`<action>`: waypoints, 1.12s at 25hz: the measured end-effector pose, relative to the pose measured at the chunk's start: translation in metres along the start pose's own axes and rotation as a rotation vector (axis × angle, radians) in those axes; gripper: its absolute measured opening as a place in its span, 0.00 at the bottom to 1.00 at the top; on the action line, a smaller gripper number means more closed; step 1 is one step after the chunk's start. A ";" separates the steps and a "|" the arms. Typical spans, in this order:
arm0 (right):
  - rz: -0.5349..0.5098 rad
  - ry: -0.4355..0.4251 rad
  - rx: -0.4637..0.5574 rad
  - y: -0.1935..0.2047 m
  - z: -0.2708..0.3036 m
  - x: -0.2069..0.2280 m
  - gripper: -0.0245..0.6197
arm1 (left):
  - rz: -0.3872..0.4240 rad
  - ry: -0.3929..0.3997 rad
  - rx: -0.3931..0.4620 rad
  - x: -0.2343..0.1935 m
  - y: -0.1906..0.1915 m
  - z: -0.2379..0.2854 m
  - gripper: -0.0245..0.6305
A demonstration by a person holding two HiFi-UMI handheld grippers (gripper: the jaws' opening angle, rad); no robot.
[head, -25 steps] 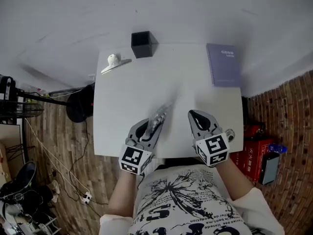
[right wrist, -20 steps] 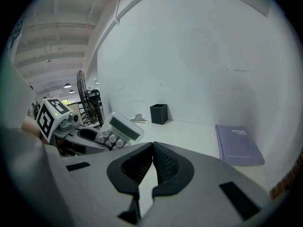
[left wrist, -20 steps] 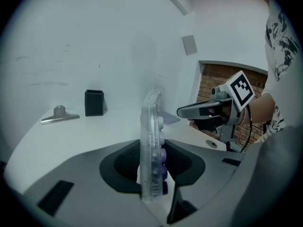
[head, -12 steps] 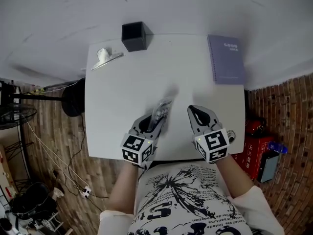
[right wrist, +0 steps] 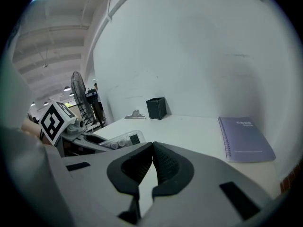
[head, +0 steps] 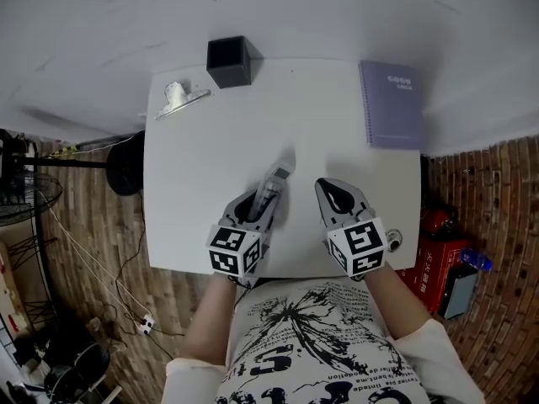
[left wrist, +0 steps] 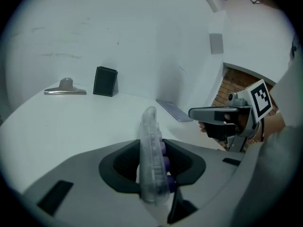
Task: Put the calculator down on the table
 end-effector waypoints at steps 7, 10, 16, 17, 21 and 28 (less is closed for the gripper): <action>0.002 -0.014 -0.014 -0.002 0.008 0.003 0.06 | 0.005 -0.063 -0.011 -0.011 -0.003 0.002 0.30; 0.008 -0.015 -0.024 -0.001 0.012 0.005 0.06 | 0.033 -0.085 -0.009 -0.014 -0.003 0.003 0.31; -0.001 -0.002 -0.031 0.000 0.013 0.000 0.06 | 0.087 -0.188 -0.076 -0.028 0.006 0.004 0.40; -0.003 0.000 -0.031 0.000 0.012 0.000 0.06 | 0.107 -0.187 -0.087 -0.027 0.007 0.005 0.40; -0.015 0.017 -0.026 -0.003 0.006 -0.004 0.06 | 0.087 -0.153 -0.077 -0.029 0.006 0.003 0.41; 0.002 0.070 0.022 -0.015 -0.014 -0.012 0.06 | 0.145 -0.126 0.040 -0.026 -0.028 -0.036 0.40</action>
Point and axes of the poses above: the fingertips, and each gripper's own axes: z forward along the fingers, x to its right, y out of its underside, the point moved 4 cm from there along -z, backward along the fingers, and after that the axes turned 13 degrees about -x, right-handed, at the moved point
